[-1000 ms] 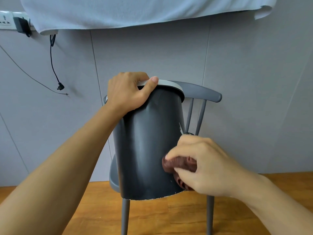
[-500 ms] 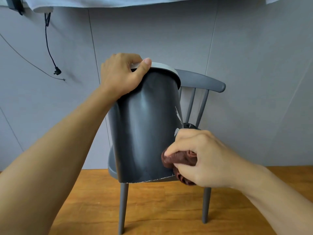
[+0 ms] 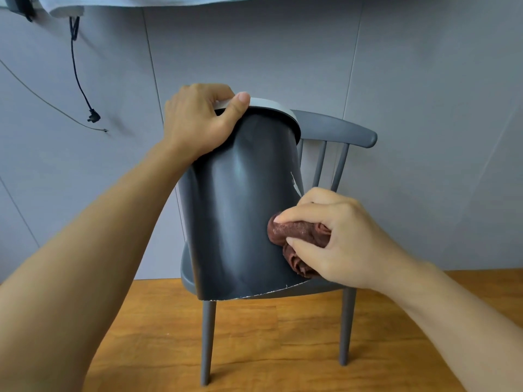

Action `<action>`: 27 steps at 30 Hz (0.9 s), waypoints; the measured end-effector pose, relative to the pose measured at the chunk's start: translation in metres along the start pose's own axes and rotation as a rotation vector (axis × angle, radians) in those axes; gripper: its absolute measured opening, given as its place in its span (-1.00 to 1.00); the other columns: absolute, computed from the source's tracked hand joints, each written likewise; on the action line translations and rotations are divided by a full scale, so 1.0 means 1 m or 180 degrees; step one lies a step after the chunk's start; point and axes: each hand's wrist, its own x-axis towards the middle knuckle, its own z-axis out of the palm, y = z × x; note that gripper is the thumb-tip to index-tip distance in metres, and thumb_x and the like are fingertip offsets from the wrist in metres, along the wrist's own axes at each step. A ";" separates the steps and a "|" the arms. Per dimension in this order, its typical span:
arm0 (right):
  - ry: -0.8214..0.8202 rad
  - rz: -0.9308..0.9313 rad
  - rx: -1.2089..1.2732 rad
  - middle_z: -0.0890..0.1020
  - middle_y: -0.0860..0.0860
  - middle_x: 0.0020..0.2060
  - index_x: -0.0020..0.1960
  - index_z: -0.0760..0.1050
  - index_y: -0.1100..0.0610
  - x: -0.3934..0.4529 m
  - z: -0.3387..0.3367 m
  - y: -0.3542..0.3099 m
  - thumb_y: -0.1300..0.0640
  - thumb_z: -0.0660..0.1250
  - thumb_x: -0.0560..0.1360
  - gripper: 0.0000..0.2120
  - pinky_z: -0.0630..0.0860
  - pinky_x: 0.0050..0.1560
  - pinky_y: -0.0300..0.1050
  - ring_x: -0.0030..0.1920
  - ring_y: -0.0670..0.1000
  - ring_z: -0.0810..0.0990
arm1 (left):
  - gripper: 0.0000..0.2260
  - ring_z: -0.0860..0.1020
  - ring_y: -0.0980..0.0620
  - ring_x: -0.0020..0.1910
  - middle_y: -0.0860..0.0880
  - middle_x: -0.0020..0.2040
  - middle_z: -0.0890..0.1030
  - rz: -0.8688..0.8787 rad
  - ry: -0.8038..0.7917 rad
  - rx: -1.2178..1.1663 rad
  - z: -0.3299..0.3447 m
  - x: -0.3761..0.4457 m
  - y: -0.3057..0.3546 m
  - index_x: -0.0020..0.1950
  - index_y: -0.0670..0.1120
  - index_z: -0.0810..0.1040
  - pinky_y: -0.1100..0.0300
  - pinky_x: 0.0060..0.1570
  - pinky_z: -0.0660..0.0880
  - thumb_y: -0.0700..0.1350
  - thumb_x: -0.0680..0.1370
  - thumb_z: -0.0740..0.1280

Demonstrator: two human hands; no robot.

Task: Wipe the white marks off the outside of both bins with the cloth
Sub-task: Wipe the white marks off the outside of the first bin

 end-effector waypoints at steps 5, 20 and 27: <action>-0.1133 -0.0099 -0.0153 0.56 -0.22 -0.08 0.06 0.70 -0.21 -0.020 -0.008 0.001 0.10 0.43 0.46 -0.74 0.61 -0.13 -0.15 -0.03 -0.14 0.61 | -0.46 0.41 -0.21 -0.31 -0.14 -0.37 0.39 -0.0042 -0.0054 -0.0021 -0.002 0.000 0.003 -0.20 -0.17 0.50 0.08 -0.32 0.19 0.31 0.57 0.15; 0.0942 0.0769 0.0859 0.74 -0.11 -0.05 0.07 0.74 0.03 -0.006 -0.011 0.020 0.23 0.52 0.48 -0.80 0.65 -0.02 -0.24 0.03 -0.09 0.69 | -0.74 0.47 -0.10 -0.26 0.06 -0.35 0.46 0.0346 -0.0578 -0.0133 -0.029 0.000 0.000 0.01 -0.03 0.58 -0.06 -0.15 0.48 0.07 0.60 0.16; 0.1274 0.0839 0.0882 0.75 -0.16 -0.11 0.02 0.74 0.02 0.013 -0.009 0.019 0.27 0.51 0.46 -0.79 0.63 0.02 -0.24 0.02 -0.13 0.70 | -0.76 0.49 -0.13 -0.10 0.09 -0.26 0.50 0.0230 -0.0994 -0.0125 -0.035 0.009 -0.003 0.17 -0.06 0.51 -0.02 -0.07 0.44 -0.14 0.63 0.09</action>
